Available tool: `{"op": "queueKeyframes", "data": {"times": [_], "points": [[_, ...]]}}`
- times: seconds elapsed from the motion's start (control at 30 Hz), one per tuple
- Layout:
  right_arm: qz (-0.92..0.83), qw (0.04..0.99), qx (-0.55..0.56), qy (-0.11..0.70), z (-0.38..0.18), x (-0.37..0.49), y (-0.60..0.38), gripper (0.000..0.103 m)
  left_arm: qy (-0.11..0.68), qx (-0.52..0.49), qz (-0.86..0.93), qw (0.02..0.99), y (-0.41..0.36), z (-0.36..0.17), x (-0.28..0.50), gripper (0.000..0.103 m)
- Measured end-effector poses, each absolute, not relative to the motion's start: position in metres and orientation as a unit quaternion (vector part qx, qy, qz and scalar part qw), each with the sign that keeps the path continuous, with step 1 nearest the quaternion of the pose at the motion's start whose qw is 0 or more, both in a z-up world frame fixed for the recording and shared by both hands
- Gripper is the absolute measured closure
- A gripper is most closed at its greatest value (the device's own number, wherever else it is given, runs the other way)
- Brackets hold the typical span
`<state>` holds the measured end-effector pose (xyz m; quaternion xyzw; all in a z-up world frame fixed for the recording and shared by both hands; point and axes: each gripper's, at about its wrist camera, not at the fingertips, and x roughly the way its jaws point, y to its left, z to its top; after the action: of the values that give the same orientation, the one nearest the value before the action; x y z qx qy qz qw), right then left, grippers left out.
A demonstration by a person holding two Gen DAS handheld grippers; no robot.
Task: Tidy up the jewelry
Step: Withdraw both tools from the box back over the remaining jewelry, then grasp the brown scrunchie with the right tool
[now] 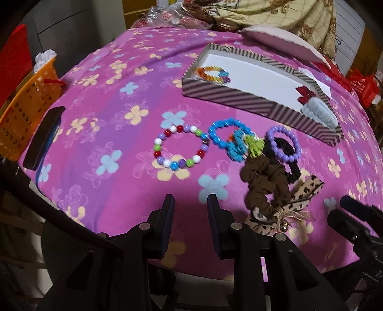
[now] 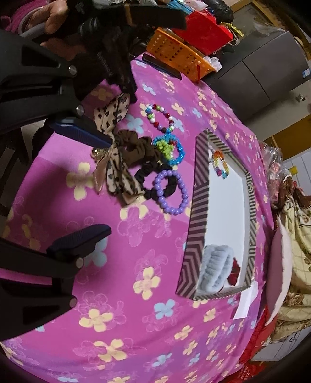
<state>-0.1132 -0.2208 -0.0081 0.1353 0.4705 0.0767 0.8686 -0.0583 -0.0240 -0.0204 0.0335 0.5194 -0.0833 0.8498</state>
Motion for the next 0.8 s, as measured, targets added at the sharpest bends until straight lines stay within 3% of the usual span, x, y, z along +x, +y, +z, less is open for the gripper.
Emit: {"op": "queueKeyframes", "data": {"times": [0.27,0.53,0.7,0.8], "points": [[0.116,0.872,0.087,0.468,0.006,-0.084,-0.179,0.034,0.512,0.013,-0.069,0.856,-0.002,-0.010,-0.053,0.058],[0.113,0.854,0.034,0.507,-0.028,-0.056,-0.143,0.039,0.514,-0.025,-0.037,0.857,0.035,-0.008,-0.035,0.058],[0.113,0.855,0.001,0.506,-0.046,-0.061,-0.141,0.071,0.526,-0.049,-0.034,0.848,0.046,-0.014,-0.024,0.058],[0.113,0.854,0.001,0.508,-0.045,-0.069,-0.151,0.075,0.541,-0.066,-0.036,0.838,0.047,-0.020,-0.014,0.058]]}}
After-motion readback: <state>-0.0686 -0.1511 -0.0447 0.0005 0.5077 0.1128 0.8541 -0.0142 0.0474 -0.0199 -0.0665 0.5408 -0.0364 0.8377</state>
